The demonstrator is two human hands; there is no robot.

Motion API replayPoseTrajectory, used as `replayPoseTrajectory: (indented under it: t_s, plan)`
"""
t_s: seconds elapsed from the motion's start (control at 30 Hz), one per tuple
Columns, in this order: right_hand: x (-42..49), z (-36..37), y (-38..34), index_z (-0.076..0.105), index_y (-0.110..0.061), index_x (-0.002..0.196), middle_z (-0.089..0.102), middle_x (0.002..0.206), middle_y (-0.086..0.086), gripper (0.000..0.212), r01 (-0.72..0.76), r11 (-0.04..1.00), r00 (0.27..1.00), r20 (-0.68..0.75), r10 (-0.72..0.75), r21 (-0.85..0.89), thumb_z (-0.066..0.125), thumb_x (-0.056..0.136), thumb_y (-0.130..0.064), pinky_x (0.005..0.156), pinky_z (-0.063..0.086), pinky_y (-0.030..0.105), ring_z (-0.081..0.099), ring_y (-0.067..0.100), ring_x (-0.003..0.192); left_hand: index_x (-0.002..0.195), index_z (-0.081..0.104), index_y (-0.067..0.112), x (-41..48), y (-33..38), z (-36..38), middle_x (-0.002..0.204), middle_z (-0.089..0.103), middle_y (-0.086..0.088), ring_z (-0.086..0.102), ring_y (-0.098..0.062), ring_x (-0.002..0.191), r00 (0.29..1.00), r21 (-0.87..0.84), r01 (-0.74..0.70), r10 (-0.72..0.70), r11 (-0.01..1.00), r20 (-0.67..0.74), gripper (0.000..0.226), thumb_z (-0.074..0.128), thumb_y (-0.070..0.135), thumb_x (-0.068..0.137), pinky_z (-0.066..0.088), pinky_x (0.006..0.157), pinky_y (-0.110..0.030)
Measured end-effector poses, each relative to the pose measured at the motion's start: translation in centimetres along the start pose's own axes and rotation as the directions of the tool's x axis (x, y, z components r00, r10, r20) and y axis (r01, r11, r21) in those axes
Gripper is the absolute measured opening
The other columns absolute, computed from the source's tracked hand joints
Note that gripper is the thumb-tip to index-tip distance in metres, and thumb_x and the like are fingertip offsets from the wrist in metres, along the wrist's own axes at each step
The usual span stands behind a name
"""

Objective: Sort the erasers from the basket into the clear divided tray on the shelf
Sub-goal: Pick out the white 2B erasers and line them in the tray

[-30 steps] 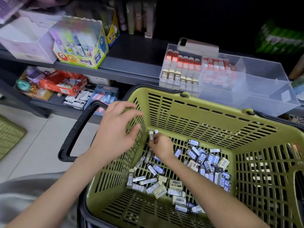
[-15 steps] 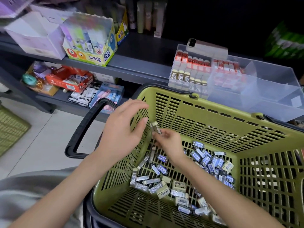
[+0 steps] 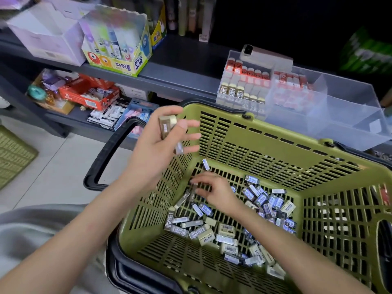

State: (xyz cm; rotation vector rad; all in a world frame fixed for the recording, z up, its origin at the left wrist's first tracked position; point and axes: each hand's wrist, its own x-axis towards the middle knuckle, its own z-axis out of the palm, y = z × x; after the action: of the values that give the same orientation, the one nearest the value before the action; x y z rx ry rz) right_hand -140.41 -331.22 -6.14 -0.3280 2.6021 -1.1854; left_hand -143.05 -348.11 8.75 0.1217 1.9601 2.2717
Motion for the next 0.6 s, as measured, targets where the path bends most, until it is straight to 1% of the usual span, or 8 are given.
replayPoseTrajectory:
  t_s: [0.03, 0.1, 0.2, 0.3, 0.37, 0.47, 0.53, 0.6]
  plan:
    - [0.5, 0.7, 1.2, 0.064, -0.02, 0.118, 0.061, 0.123, -0.004, 0.034, 0.074, 0.977, 0.996, 0.065, -0.062, -0.199, 0.065, 0.085, -0.012, 0.107, 0.035, 0.034, 0.051, 0.011, 0.116, 0.113, 0.05, 0.016, 0.1, 0.4, -0.3, 0.093, 0.072, -0.001, 0.07, -0.02, 0.084, 1.0, -0.04, 0.013, -0.012, 0.999, 0.019, 0.022, 0.052, 0.017, 0.091, 0.057, 0.065, -0.029]
    - [1.6, 1.7, 2.6, 0.06, -0.026, 0.124, 0.054, 0.132, -0.005, 0.042, 0.203, 0.913, 0.969, 0.205, -0.136, -0.355, 0.066, 0.083, -0.016, 0.107, 0.031, 0.034, 0.044, 0.016, 0.12, 0.111, 0.053, 0.017, 0.0, 1.0, -0.7, 0.083, 0.071, -0.002, 0.068, -0.017, 0.073, 0.998, -0.102, 0.046, -0.041, 0.994, 0.054, 0.027, 0.055, 0.021, 0.085, 0.053, 0.055, -0.024]
    - [3.2, 2.7, 2.9, 0.059, -0.036, 0.122, 0.053, 0.128, -0.008, 0.04, 0.313, 0.851, 0.919, 0.361, -0.159, -0.421, 0.066, 0.083, -0.03, 0.105, 0.032, 0.035, 0.042, 0.016, 0.118, 0.107, 0.056, 0.016, -0.2, 1.3, -1.0, 0.075, 0.066, -0.003, 0.062, -0.015, 0.064, 0.994, -0.164, 0.1, -0.091, 0.981, 0.062, 0.027, 0.057, 0.022, 0.081, 0.044, 0.048, -0.021]
    - [3.7, 3.1, 3.2, 0.059, -0.03, 0.122, 0.054, 0.13, -0.005, 0.038, 0.341, 0.848, 0.884, 0.444, -0.144, -0.405, 0.061, 0.085, -0.035, 0.113, 0.028, 0.037, 0.041, 0.018, 0.127, 0.104, 0.057, 0.014, -0.2, 1.2, -1.2, 0.071, 0.064, -0.004, 0.06, -0.013, 0.062, 0.989, -0.184, 0.14, -0.127, 0.973, 0.079, 0.026, 0.059, 0.021, 0.079, 0.042, 0.046, -0.02]
    - [3.6, 3.4, 3.6, 0.058, -0.021, 0.124, 0.053, 0.133, 0.0, 0.037, 0.38, 0.828, 0.881, 0.433, -0.188, -0.413, 0.058, 0.088, -0.031, 0.112, 0.031, 0.035, 0.042, 0.02, 0.129, 0.101, 0.058, 0.014, -0.2, 1.0, -1.2, 0.067, 0.062, -0.001, 0.058, -0.012, 0.059, 0.983, -0.183, 0.173, -0.158, 0.968, 0.093, 0.025, 0.061, 0.019, 0.076, 0.043, 0.047, -0.02]
    - [2.6, 3.8, 4.1, 0.057, -0.007, 0.12, 0.057, 0.121, 0.009, 0.035, 0.418, 0.769, 0.892, 0.378, -0.247, -0.484, 0.055, 0.092, -0.027, 0.102, 0.043, 0.034, 0.052, 0.023, 0.112, 0.097, 0.06, 0.015, -0.3, 0.4, -0.9, 0.062, 0.057, 0.002, 0.056, -0.011, 0.055, 0.972, -0.184, 0.229, -0.213, 0.956, 0.102, 0.027, 0.065, 0.017, 0.07, 0.045, 0.049, -0.021]
    - [1.6, 3.2, 4.1, 0.055, -0.005, 0.117, 0.056, 0.112, 0.007, 0.035, 0.331, 0.818, 0.93, 0.309, -0.199, -0.47, 0.051, 0.093, -0.031, 0.094, 0.048, 0.032, 0.052, 0.016, 0.1, 0.097, 0.06, 0.016, -0.4, 0.1, -0.8, 0.061, 0.057, 0.003, 0.056, -0.011, 0.056, 0.963, -0.172, 0.26, -0.242, 0.95, 0.119, 0.03, 0.067, 0.018, 0.068, 0.047, 0.051, -0.021]
    - [0.4, 1.6, 3.3, 0.055, -0.009, 0.116, 0.054, 0.104, -0.002, 0.035, 0.171, 0.919, 0.977, 0.183, -0.111, -0.355, 0.05, 0.093, -0.035, 0.085, 0.047, 0.02, 0.048, 0.006, 0.088, 0.1, 0.059, 0.017, -0.5, -0.3, -0.6, 0.062, 0.059, 0.004, 0.056, -0.01, 0.057, 0.956, -0.144, 0.281, -0.263, 0.949, 0.133, 0.035, 0.07, 0.021, 0.066, 0.049, 0.054, -0.021]
